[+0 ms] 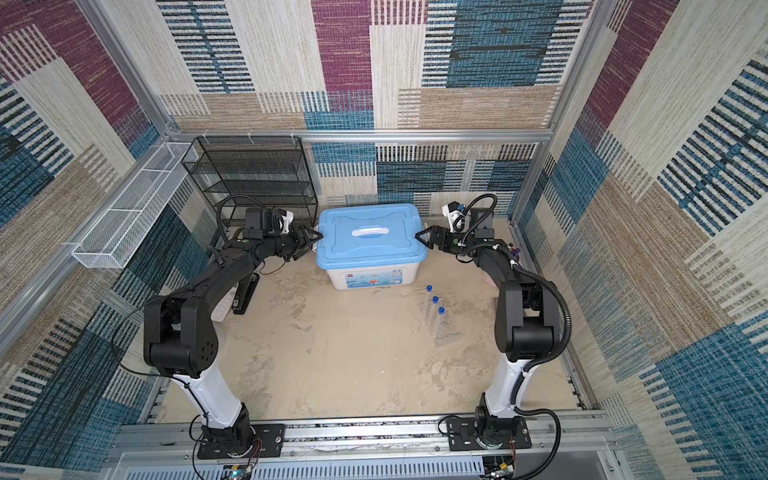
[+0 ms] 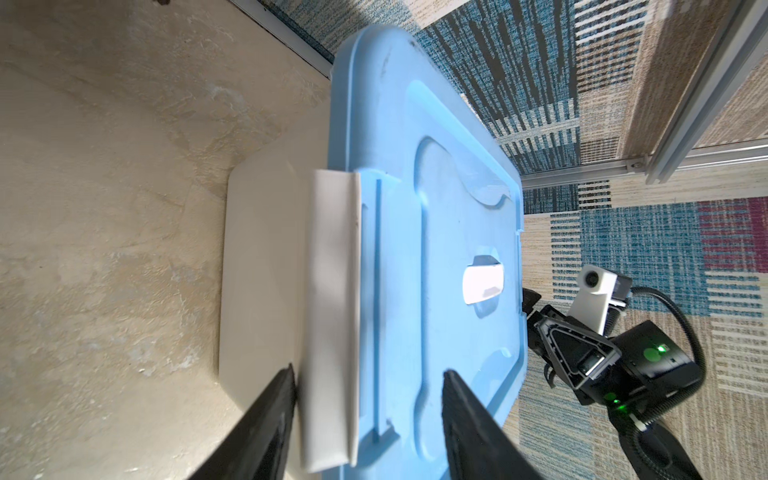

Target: Organize the chemistry lab equipment

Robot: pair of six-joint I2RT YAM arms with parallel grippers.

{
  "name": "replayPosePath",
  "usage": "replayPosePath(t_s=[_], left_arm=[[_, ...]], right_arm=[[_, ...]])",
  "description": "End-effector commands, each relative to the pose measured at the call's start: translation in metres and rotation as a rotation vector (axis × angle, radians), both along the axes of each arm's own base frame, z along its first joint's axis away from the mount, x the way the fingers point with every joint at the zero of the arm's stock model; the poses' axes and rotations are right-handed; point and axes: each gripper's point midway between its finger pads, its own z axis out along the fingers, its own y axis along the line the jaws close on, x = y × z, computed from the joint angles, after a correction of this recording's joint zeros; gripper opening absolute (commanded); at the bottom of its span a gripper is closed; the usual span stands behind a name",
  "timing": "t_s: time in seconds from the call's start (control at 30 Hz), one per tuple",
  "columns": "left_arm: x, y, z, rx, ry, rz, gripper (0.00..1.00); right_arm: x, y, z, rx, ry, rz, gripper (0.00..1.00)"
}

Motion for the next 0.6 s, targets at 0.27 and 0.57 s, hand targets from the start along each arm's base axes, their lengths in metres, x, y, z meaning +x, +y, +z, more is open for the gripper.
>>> replayPosePath(t_s=[0.27,0.57], left_arm=[[0.002,-0.005,0.010,-0.016,-0.036,-0.016,0.54],[0.001,-0.006,0.013,-0.015,-0.043,-0.017,0.49]], right_arm=[[-0.001,0.015,0.015,0.150,-0.007,0.082,0.99],[0.002,0.016,0.007,0.169,0.036,0.091,0.97]])
